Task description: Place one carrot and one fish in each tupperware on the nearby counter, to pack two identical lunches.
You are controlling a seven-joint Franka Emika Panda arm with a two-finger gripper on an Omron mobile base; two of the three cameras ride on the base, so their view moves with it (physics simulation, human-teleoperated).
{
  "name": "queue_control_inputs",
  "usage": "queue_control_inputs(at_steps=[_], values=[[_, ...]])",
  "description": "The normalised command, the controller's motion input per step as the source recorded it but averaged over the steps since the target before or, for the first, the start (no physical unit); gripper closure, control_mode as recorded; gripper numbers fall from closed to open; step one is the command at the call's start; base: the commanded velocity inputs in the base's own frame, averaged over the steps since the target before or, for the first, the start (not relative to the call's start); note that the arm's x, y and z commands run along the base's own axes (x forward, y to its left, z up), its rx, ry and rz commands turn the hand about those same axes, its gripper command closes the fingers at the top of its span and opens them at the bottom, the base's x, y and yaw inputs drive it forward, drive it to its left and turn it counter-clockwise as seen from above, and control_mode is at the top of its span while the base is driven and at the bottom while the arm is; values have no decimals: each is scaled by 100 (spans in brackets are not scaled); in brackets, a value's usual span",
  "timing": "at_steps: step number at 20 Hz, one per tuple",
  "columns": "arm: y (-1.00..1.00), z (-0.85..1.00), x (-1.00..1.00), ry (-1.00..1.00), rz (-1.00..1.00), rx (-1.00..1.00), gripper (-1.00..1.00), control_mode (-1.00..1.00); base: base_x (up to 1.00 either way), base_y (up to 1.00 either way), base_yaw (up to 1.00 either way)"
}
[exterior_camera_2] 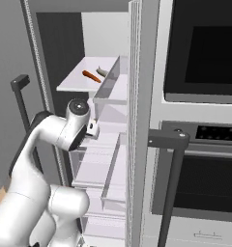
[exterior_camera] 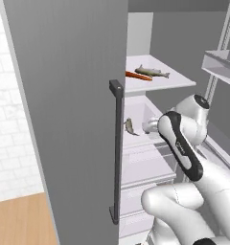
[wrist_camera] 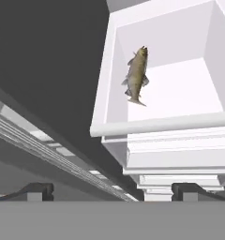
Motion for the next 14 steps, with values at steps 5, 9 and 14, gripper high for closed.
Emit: queue_control_inputs(at_steps=[5, 9, 14], values=[[26, -45, 80, 0, 0, 0, -100, -100, 0, 0, 0], [0, -17, 63, 0, 0, 0, -100, -100, 0, 0, 0], [0, -17, 68, 0, 0, 0, -100, -100, 0, 0, 0]])
